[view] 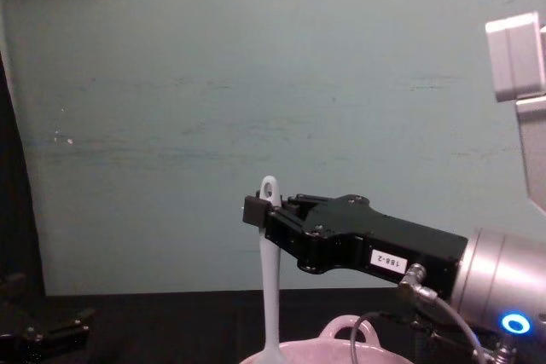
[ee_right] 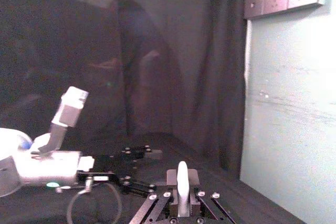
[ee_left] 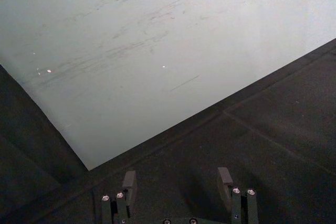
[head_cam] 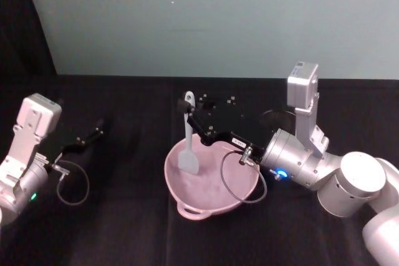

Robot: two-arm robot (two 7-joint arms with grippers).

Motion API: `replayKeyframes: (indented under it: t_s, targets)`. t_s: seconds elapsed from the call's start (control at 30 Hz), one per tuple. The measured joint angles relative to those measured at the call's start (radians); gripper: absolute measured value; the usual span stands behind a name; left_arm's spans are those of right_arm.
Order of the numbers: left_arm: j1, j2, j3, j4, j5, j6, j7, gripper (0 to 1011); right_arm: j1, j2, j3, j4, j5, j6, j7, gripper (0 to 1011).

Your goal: Use the one hand to pick up the spoon and stir the clear water in the bowl.

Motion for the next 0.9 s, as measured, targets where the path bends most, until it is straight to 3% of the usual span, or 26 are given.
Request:
replayKeyframes:
  t_s: [0.17, 0.33, 0.9]
  targets:
    - [0.0, 0.0, 0.0, 0.0, 0.0, 0.0, 0.0, 1005, 0.026, -0.017, 0.002, 0.044, -0.024, -0.022, -0.02, 119]
    - [0.0, 0.0, 0.0, 0.0, 0.0, 0.0, 0.0, 1005, 0.03, -0.011, 0.018, 0.05, -0.052, -0.029, -0.05, 119]
    - [0.0, 0.0, 0.0, 0.0, 0.0, 0.0, 0.0, 1005, -0.065, 0.069, 0.077, -0.076, -0.069, 0.012, -0.089, 119]
